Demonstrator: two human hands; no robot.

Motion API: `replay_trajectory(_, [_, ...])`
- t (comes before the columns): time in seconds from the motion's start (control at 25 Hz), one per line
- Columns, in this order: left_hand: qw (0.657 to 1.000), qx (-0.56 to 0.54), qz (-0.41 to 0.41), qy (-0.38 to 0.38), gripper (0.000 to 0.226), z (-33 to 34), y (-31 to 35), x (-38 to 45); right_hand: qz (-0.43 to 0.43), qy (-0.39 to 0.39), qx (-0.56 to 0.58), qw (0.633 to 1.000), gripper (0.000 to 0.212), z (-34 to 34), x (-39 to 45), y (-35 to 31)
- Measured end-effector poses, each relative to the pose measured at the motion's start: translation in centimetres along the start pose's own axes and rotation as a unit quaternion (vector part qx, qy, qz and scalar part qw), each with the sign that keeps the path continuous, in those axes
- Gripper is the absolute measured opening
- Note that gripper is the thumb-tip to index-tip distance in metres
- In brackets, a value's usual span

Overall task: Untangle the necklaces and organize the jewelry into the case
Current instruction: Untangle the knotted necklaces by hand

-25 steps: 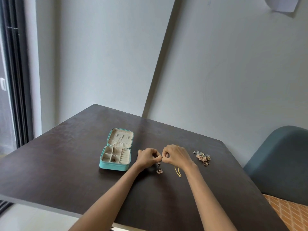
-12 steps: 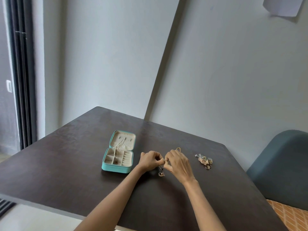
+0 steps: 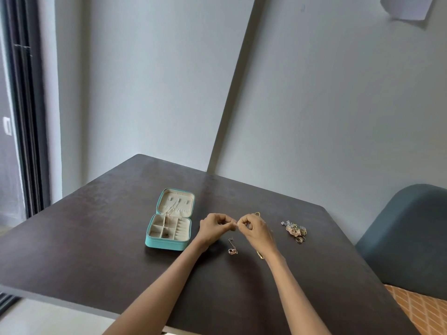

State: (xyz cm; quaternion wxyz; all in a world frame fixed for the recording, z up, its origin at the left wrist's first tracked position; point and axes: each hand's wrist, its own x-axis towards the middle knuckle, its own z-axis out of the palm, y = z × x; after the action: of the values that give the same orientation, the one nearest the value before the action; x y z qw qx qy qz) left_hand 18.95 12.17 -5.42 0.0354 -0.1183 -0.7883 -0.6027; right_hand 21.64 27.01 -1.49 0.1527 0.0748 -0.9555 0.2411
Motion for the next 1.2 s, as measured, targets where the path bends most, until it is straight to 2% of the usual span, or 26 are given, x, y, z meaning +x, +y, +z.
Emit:
replay_trajectory(0.28, [0.999, 0.019, -0.021, 0.019, 0.016, 0.2, 0.7, -0.2, -0.026, 0.035, -0.009, 0.999, 0.008, 0.4, -0.3, 0.1])
replay_trajectory(0.64, [0.996, 0.076, -0.01, 0.042, 0.02, 0.2, 0.7, -0.3, -0.117, 0.058, -0.078, 0.988, 0.009, 0.7, -0.3, 0.3])
replay_trajectory(0.88, [0.996, 0.08, 0.001, 0.032, 0.017, 0.2, 0.4, -0.2, -0.058, 0.034, -0.007, 0.998, 0.008, 1.3, -0.4, 0.3])
replay_trajectory(1.04, [0.994, 0.106, 0.004, 0.011, 0.018, 0.3, 0.6, -0.2, -0.104, 0.04, -0.047, 0.993, 0.017, 1.3, -0.6, 0.7])
replay_trajectory(1.2, [0.996, 0.087, 0.011, 0.008, 0.019, 0.2, 0.2, 0.0, -0.019, 0.059, 0.001, 0.998, 0.008, 2.0, -0.6, 0.4])
